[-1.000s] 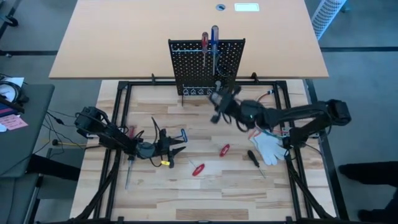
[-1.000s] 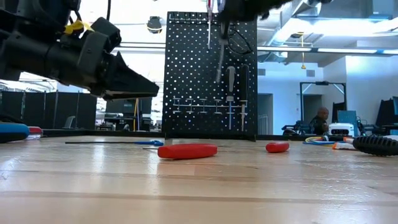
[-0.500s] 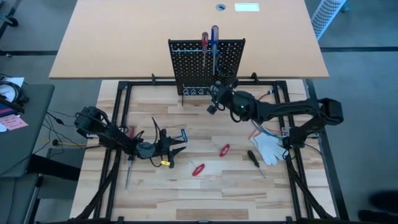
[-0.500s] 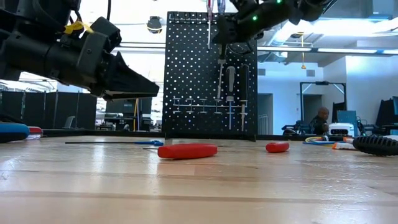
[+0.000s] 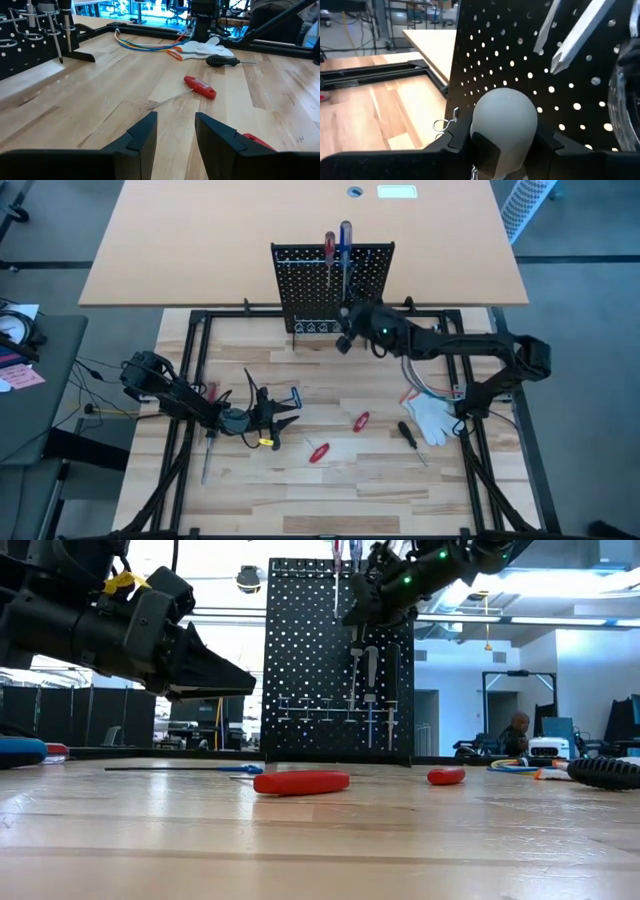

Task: Hang tools onto peg board
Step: Hang the gray nut driver on the pegboard, then adjust transparent blue screwdriver on the pegboard

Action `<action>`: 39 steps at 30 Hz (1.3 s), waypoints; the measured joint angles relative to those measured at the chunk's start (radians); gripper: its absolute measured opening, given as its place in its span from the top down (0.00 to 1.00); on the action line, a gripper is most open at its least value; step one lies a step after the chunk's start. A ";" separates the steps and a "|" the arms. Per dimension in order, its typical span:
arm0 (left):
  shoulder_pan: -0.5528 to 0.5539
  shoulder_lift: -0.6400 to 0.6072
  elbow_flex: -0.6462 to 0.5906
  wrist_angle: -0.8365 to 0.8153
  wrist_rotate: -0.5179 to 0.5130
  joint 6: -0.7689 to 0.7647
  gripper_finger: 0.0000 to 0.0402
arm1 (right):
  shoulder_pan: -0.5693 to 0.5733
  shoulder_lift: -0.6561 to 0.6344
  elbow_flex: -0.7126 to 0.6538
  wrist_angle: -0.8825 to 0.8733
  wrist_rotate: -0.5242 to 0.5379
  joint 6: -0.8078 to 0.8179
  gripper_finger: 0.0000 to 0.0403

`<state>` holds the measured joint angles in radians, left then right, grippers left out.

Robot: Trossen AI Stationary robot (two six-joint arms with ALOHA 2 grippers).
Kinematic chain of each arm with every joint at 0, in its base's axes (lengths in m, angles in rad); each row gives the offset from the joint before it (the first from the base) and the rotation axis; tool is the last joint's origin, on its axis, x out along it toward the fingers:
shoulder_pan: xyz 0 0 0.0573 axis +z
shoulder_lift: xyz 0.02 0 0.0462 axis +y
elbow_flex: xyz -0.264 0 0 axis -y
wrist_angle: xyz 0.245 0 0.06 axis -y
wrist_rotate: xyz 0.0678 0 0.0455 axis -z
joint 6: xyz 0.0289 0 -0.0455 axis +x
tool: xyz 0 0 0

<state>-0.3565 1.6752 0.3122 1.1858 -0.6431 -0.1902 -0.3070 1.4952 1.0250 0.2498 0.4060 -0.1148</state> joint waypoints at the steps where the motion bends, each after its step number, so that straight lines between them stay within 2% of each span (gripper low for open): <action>1: 0.000 0.000 0.000 0.000 0.000 0.000 0.68 | -0.009 0.000 0.009 -0.015 -0.013 0.007 0.70; 10: 0.000 0.000 0.000 0.000 0.000 -0.001 0.68 | -0.067 0.006 0.022 -0.059 -0.111 0.047 0.70; 25: 0.000 0.000 0.000 -0.001 -0.001 0.001 0.68 | -0.083 0.189 0.086 -0.066 -0.136 0.026 0.69; 27: 0.000 0.000 0.000 -0.007 0.000 0.000 0.68 | -0.083 0.192 0.087 -0.068 -0.136 0.028 0.63; 31: 0.000 0.000 0.000 -0.008 0.000 0.000 0.68 | -0.087 0.181 0.087 -0.105 -0.139 0.029 0.39; 33: 0.000 0.000 0.000 -0.007 0.000 -0.001 0.68 | -0.088 0.161 0.086 -0.130 -0.139 0.029 0.31; 36: 0.000 0.000 0.000 -0.007 0.000 -0.002 0.68 | -0.081 0.135 0.088 -0.132 -0.138 0.031 0.24; 39: 0.000 0.000 0.000 -0.007 0.000 -0.002 0.68 | -0.064 0.106 0.088 -0.145 -0.139 0.028 0.23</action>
<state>-0.3565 1.6752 0.3122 1.1790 -0.6431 -0.1926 -0.3713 1.6008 1.1128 0.1046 0.2672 -0.0869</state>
